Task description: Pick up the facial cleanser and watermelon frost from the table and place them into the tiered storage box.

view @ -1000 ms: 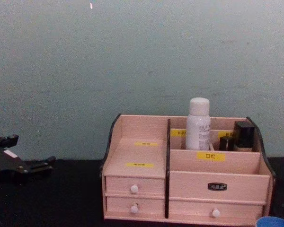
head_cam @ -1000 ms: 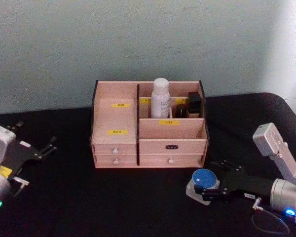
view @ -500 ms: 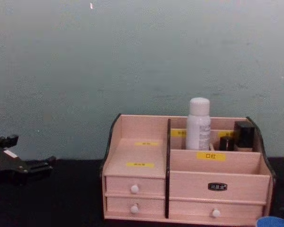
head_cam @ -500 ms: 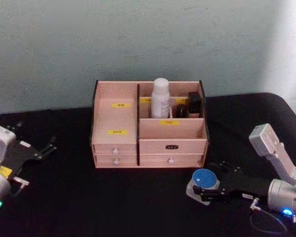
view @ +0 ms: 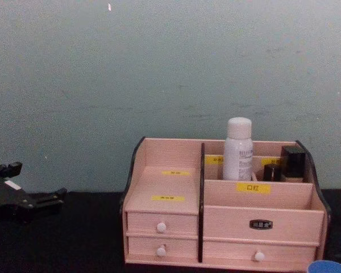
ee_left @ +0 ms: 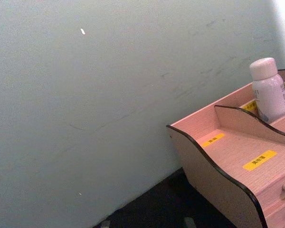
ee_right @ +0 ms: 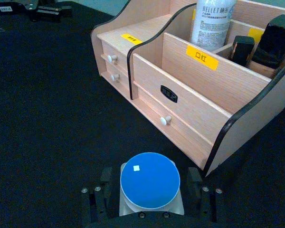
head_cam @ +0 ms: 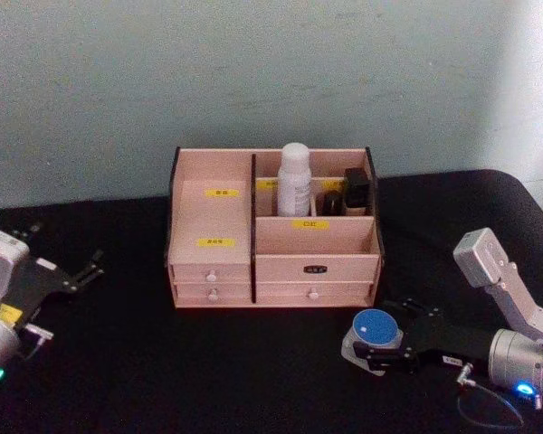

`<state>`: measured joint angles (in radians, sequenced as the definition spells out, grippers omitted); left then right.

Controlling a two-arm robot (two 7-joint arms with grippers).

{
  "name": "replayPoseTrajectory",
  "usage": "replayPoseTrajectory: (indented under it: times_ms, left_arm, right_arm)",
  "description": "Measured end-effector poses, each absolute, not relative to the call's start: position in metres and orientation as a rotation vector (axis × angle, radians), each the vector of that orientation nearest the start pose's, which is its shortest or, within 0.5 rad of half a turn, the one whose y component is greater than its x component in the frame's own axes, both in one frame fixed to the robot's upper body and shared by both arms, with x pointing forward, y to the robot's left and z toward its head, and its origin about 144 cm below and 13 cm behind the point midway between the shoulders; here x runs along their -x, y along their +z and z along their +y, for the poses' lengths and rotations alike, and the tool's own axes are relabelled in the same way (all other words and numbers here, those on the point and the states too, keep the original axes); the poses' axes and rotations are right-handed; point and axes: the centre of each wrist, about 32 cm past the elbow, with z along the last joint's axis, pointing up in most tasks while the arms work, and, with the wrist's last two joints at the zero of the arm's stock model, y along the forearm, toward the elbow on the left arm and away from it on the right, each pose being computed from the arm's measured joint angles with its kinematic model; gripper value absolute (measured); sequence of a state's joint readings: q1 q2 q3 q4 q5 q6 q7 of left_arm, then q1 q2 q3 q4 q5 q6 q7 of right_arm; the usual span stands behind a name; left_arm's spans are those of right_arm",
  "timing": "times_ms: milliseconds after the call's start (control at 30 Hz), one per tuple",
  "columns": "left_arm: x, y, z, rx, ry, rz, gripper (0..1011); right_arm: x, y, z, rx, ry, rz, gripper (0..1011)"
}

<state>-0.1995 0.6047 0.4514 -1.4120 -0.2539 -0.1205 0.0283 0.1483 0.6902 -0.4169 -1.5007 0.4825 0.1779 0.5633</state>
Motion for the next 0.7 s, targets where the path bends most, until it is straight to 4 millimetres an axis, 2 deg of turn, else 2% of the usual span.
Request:
replayPoseTrajectory:
  times_ms: [700]
  left_arm:
    - [-0.4886,1.1398,0.3097,-0.304,1.248,-0.285,1002]
  right_arm:
    - [-0.4779,1.1542,-0.3289,0.398,-0.722,0.155,1000]
